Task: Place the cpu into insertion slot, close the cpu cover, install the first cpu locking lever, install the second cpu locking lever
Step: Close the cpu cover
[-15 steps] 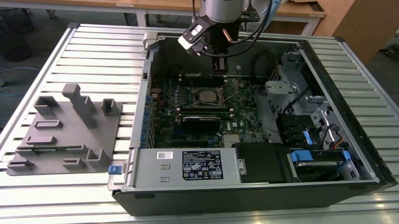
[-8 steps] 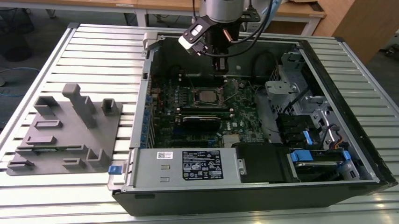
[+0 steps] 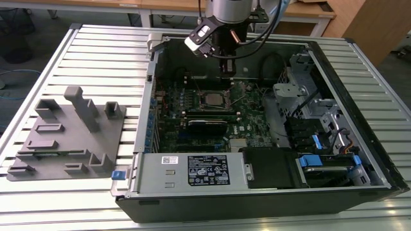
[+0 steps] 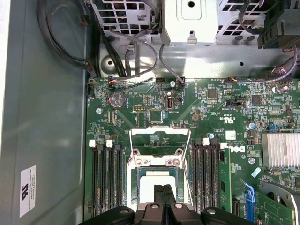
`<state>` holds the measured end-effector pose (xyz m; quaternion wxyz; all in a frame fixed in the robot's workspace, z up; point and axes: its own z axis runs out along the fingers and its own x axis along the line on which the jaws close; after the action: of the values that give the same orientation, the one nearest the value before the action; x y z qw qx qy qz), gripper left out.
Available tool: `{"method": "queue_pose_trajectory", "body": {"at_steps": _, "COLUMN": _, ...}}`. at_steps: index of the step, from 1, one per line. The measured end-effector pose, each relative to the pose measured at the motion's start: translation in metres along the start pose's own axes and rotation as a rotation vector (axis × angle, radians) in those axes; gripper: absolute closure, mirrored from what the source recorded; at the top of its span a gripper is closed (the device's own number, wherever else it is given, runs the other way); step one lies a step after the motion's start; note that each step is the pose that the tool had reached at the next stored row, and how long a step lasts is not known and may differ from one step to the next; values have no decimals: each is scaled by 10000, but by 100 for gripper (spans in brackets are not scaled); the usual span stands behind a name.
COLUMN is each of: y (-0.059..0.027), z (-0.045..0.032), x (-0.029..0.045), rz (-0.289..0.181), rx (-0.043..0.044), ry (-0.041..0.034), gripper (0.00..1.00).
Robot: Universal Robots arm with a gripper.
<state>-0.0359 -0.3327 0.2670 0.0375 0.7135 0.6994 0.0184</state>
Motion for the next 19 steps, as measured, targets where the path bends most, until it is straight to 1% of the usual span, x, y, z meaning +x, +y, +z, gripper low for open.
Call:
{"method": "queue_pose_trajectory", "body": {"at_steps": 3, "y": 11, "z": 1, "x": 0, "rz": 0, "rx": 0, "ry": 0, "gripper": 89}}
{"method": "queue_pose_trajectory", "body": {"at_steps": 7, "y": 52, "z": 4, "x": 1, "rz": 0, "rx": 1, "ry": -1, "gripper": 89}}
{"method": "queue_pose_trajectory", "body": {"at_steps": 19, "y": 246, "z": 21, "x": 5, "rz": 0, "rx": 0, "ry": 0, "gripper": 89}}
